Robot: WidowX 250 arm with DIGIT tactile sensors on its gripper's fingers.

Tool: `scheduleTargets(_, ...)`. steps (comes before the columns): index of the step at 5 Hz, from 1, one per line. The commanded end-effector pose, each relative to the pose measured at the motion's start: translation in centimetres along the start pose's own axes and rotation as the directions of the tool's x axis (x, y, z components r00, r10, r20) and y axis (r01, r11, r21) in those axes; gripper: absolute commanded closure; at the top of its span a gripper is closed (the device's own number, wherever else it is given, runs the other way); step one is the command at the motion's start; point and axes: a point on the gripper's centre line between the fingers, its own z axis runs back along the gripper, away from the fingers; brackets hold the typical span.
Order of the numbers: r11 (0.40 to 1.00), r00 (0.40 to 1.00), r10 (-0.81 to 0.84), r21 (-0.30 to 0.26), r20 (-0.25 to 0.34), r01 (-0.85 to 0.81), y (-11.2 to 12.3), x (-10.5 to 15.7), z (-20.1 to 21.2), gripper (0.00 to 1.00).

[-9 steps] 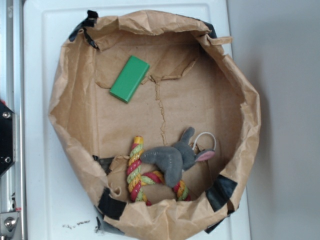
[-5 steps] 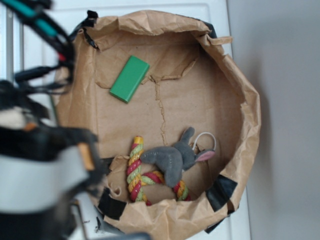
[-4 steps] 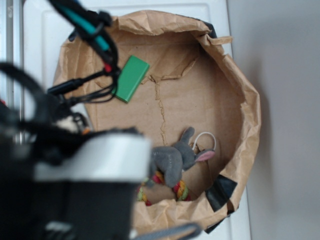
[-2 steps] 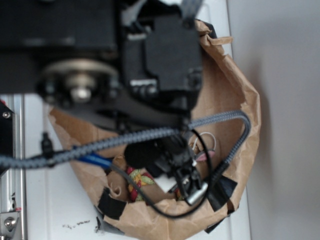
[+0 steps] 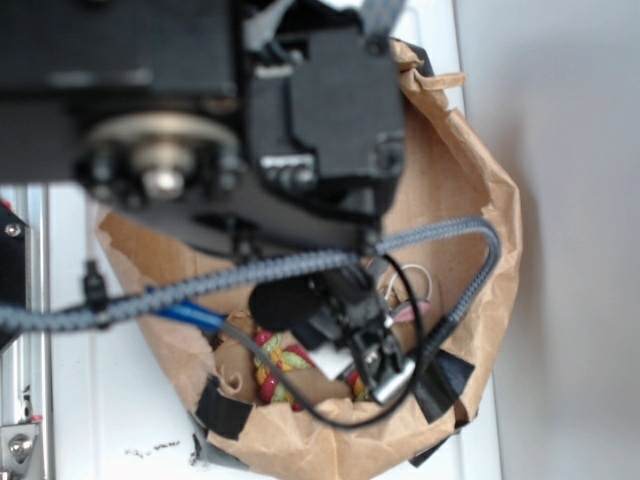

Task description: Grab the green block.

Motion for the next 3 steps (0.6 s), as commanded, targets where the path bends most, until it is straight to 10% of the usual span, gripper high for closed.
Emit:
scheduleTargets(1, 0.999, 0.996, 0.023, -0.038, 0.085, -0.02, 2.5, 4.6, -5.9, 0.0)
scheduleTargets(3, 0.997, 0.989, -0.067, -0.038, 0.131, 0.073, 6.0, 5.8, -8.7, 0.0)
